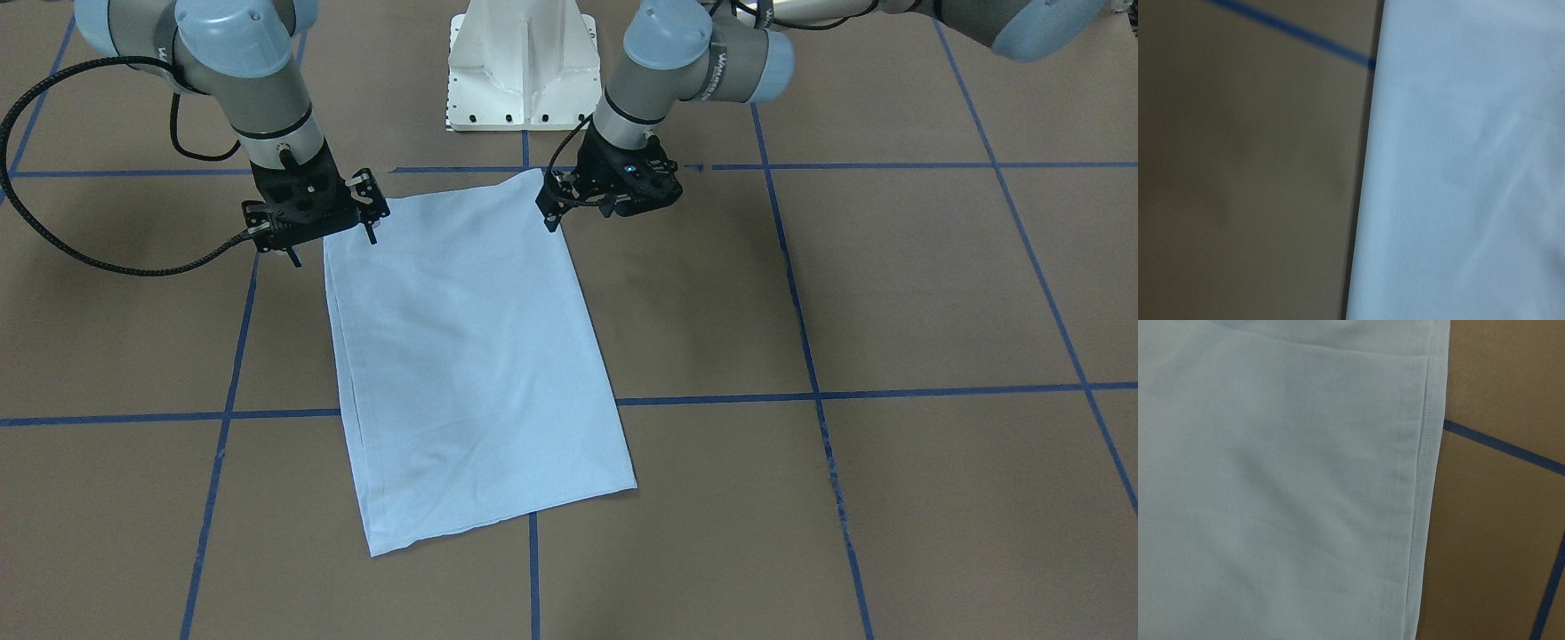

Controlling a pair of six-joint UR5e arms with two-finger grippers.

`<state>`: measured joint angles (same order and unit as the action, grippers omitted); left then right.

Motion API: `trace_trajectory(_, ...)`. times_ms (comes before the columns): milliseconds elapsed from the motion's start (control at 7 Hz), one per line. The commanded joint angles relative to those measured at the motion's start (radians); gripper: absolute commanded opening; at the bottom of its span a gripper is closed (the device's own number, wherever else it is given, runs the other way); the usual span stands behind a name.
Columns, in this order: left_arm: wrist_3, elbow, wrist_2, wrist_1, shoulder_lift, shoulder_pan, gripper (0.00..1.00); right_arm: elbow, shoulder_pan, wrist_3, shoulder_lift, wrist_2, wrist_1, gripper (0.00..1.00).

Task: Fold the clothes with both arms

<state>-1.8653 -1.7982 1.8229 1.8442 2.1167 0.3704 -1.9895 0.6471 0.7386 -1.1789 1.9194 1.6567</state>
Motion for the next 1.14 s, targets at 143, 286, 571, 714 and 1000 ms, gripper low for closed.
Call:
trace_trajectory(143, -0.121, 0.051, -0.097, 0.009, 0.009, -0.177, 0.92, -0.014, 0.011, 0.001, 0.001, 0.012, 0.000, 1.00)
trace_trajectory(286, -0.117, 0.057, -0.100, 0.009, 0.011, -0.176, 0.90, -0.014, 0.014, 0.001, -0.001, 0.012, 0.000, 1.00)
trace_trajectory(571, -0.115, 0.059, -0.102, 0.010, 0.025, -0.176, 0.87, -0.012, 0.019, 0.001, -0.001, 0.012, 0.002, 1.00)
trace_trajectory(714, -0.115, 0.065, -0.108, 0.010, 0.028, -0.177, 0.87, -0.012, 0.023, 0.001, -0.001, 0.012, 0.002, 1.00)
trace_trajectory(1000, -0.115, 0.098, -0.116, 0.012, 0.052, -0.176, 0.86, -0.012, 0.023, 0.001, -0.002, 0.013, 0.002, 1.00)
